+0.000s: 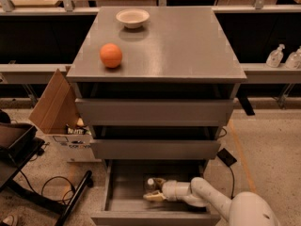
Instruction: Pick water bottle from bottom drawer and place on counter
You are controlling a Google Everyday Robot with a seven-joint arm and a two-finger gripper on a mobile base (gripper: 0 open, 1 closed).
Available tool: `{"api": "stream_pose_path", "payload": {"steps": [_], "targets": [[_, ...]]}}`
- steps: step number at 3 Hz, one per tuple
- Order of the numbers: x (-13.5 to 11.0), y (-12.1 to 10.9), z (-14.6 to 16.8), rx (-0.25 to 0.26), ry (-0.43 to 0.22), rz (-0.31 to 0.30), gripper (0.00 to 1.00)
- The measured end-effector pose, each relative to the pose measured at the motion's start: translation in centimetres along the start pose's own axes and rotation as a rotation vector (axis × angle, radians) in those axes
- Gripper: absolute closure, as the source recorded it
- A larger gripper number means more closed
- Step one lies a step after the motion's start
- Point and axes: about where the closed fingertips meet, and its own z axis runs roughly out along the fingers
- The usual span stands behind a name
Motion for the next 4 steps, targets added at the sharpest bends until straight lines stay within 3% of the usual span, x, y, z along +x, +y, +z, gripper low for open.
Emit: {"api": "stream_pose_path", "payload": {"steps": [1,2,3,4], "targets": [[-2.7,-0.7,-0.4,0.001,-0.015,0.039,0.64],[-10.1,-0.7,-3.9,0.045,-0.044,0.061,0.88],[-17.2,-0.3,-9.8,0.146,-0.072,0.109,1.0],[-25.6,4.3,-13.4,0.127,-0.134,0.164,1.0]]}}
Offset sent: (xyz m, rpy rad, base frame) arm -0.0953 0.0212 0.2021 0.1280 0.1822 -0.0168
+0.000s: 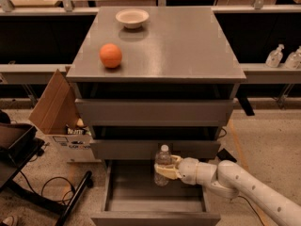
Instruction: Pick water bottle from bottom drawer and place on counter
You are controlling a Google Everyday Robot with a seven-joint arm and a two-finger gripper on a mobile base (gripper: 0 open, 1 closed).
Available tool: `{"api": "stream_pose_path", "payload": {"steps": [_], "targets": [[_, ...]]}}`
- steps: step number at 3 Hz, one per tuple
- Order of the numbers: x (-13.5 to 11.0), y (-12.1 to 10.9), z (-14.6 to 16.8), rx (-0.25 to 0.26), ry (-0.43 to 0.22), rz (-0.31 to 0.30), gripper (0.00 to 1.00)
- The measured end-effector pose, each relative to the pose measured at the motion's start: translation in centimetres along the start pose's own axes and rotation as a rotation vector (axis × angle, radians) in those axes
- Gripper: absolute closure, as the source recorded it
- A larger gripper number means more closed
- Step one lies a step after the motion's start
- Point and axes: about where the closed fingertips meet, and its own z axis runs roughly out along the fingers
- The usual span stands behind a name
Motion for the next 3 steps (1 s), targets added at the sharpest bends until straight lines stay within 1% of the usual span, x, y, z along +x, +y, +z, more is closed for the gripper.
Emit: {"api": "stream_pose_path", "payload": {"steps": [1,2,3], "targets": [[-7.0,6.9,-0.7,-0.059,-0.03,0.011,1.0],[-13.7,11.0,-1.8,-0.035,-0.054,-0.013,1.0],[-21.6,11.4,-2.4,0.053,-0.065,-0.037,1.0]]}}
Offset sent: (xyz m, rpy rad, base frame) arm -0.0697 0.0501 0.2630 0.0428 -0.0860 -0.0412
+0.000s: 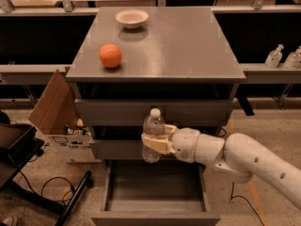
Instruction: Pick water bottle from bottom drawer and place on counter
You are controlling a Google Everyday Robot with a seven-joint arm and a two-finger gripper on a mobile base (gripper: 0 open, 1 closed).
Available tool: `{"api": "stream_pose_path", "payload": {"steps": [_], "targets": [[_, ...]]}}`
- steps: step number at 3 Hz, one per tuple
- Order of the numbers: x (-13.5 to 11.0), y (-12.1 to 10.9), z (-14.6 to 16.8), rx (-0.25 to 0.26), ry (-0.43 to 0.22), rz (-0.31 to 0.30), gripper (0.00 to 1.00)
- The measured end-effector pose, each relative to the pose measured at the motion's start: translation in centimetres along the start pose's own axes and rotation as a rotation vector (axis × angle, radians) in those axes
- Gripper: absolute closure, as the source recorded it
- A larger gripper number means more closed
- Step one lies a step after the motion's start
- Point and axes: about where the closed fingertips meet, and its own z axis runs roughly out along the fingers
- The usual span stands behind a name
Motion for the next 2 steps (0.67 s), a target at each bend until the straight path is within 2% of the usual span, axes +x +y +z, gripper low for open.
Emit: {"api": "stream_pose_path", "payload": {"steps": [1,2], "targets": [[-8.1,-2.2,0.3,0.119,-0.033,-0.018,1.0],[-14.4,-6.1,0.8,0.272,-0.058,-0.009,1.0]]}}
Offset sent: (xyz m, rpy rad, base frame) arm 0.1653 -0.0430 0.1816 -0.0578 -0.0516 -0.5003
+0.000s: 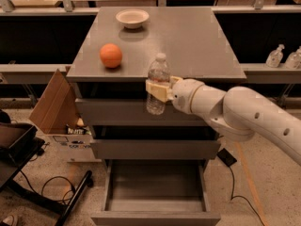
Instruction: Pick water bottle from bottom drawer and place on counter
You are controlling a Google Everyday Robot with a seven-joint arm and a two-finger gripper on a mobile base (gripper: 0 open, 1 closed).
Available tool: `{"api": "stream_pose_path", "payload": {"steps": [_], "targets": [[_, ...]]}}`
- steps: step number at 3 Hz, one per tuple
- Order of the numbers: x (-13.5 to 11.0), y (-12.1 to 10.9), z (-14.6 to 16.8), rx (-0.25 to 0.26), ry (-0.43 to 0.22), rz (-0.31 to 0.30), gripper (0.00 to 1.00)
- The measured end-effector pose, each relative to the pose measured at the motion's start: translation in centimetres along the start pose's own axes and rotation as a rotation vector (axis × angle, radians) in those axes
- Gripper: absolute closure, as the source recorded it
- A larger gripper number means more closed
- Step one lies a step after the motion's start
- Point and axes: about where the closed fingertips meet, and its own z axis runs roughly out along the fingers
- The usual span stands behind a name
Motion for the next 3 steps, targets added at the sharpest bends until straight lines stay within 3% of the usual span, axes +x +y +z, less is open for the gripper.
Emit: {"api": "stream_pose_path", "payload": {"steps": [1,2,3], "targets": [[-5.2,-3.3,1.1,0.173,-0.018,-0.02,1.0],[-5.6,-3.1,1.0,0.173,-0.02,-0.026,1.0],[-9.2,-2.0,-0.1,0.179,-0.037,-0.087,1.0]]}}
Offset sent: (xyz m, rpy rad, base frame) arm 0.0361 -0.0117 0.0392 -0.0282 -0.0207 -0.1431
